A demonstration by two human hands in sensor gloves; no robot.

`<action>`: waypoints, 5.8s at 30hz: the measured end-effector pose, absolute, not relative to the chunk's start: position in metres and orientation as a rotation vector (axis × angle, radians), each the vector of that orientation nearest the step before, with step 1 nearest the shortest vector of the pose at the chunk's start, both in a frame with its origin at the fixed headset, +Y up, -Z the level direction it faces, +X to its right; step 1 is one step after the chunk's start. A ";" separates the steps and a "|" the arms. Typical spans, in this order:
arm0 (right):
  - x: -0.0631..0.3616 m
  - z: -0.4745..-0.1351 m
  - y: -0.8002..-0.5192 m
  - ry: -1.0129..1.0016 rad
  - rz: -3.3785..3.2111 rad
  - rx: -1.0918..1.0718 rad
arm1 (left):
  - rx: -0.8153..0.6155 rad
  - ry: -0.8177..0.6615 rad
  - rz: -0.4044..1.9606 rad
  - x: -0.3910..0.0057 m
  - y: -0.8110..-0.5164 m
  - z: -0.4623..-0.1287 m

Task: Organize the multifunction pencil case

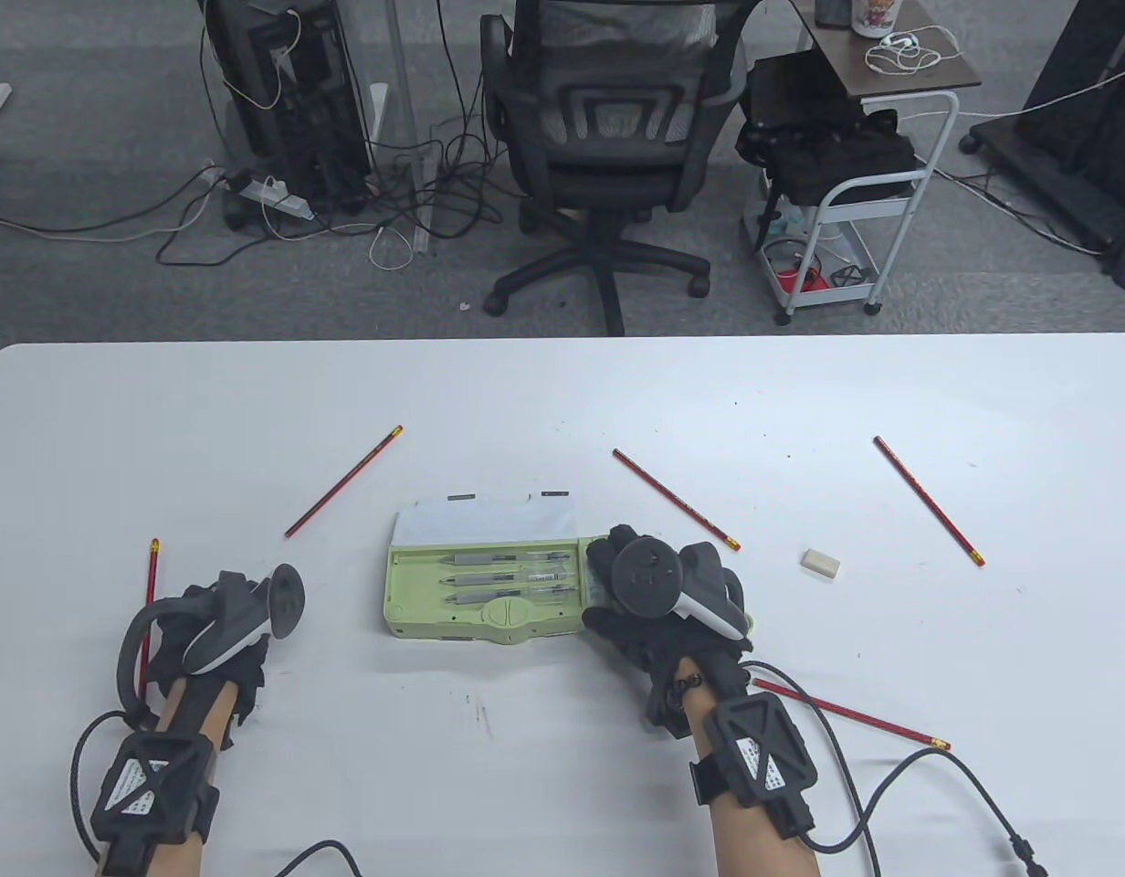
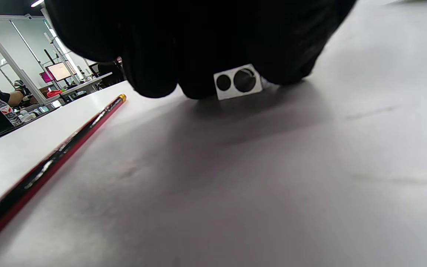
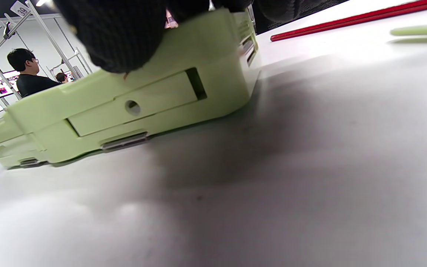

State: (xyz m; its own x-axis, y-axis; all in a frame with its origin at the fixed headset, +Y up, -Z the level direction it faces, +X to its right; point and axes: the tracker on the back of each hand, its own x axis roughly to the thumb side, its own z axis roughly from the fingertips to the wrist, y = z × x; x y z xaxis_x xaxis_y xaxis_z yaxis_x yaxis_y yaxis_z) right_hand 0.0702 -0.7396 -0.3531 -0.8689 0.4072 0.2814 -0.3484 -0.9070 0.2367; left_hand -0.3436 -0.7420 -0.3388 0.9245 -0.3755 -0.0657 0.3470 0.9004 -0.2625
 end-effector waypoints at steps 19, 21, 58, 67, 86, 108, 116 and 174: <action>0.070 -0.353 -0.740 0.250 2.701 0.462 | -0.189 0.109 -0.317 -0.338 -0.734 -0.340; 0.070 -0.353 -0.740 0.250 2.701 0.462 | -0.183 0.108 -0.290 -0.334 -0.729 -0.340; 0.070 -0.354 -0.740 0.254 2.699 0.458 | -0.058 -0.146 -0.111 -0.207 -0.703 -0.344; 0.070 -0.353 -0.740 0.255 2.698 0.458 | -0.083 -0.155 -0.150 -0.202 -0.714 -0.347; 0.069 -0.354 -0.739 0.261 2.708 0.454 | -0.240 0.125 0.087 -0.240 -0.702 -0.393; 0.070 -0.357 -0.737 0.278 2.651 0.438 | -0.343 0.307 0.427 -0.246 -0.721 -0.433; 0.071 -0.357 -0.738 0.272 2.636 0.429 | -0.265 0.284 0.586 -0.258 -0.709 -0.425; 0.043 -0.358 -0.723 0.501 2.548 0.206 | -0.125 -0.217 0.175 -0.251 -0.734 -0.332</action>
State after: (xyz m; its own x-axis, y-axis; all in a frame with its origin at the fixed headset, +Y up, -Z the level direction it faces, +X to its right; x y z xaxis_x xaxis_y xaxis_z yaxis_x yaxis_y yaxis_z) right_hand 0.0425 -0.7233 -0.3578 -0.8478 0.5284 0.0458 -0.4717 -0.7907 0.3904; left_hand -0.2509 -0.7341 -0.3320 0.9615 0.1853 0.2027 -0.1585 0.9772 -0.1415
